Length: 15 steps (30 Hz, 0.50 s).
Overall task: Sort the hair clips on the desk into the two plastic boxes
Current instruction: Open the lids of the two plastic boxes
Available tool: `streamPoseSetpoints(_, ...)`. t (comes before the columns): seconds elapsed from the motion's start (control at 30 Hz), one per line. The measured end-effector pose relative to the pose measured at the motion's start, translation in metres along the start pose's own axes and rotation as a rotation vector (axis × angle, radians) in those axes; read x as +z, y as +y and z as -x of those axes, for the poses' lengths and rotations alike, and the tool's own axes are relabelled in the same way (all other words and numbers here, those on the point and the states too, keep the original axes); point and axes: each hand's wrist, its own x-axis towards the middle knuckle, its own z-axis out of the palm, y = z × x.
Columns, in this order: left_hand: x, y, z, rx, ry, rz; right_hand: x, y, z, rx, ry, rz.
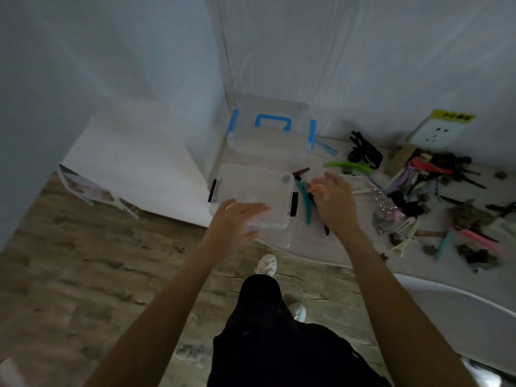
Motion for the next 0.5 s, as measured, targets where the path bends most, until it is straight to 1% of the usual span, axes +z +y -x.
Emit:
streamPoseSetpoints(0.03, -0.004, -0.003, -0.005, 0.02, -0.021, 0.034, -0.007, -0.004, -0.01, 0.085, 0.031, -0.115)
streamPoseSetpoints(0.1, -0.019, -0.008, -0.025, -0.008, 0.033, 0.121, -0.02, -0.018, -0.033, 0.212, 0.078, -0.306)
streamPoseSetpoints(0.17, -0.033, -0.013, -0.051, -0.102, 0.159, 0.158, -0.024, -0.029, -0.056, 0.282, 0.074, -0.392)
streamPoseSetpoints(0.23, -0.042, -0.021, -0.082, -0.247, 0.262, 0.167, -0.022, -0.037, -0.078, 0.334, 0.057, -0.441)
streamPoseSetpoints(0.27, -0.042, -0.026, -0.095, -0.342, 0.267, 0.191, -0.02, -0.039, -0.086, 0.348, 0.058, -0.445)
streamPoseSetpoints(0.37, -0.036, -0.048, -0.129, -0.638, 0.198, 0.334, -0.015, -0.045, -0.105, 0.333, 0.056, -0.359)
streamPoseSetpoints(0.43, -0.033, -0.059, -0.143, -0.736, 0.209, 0.391, -0.011, -0.045, -0.11, 0.296, 0.063, -0.26)
streamPoseSetpoints(0.5, -0.033, -0.066, -0.153, -0.76, 0.24, 0.392, -0.008, -0.039, -0.113, 0.274, 0.08, -0.235)
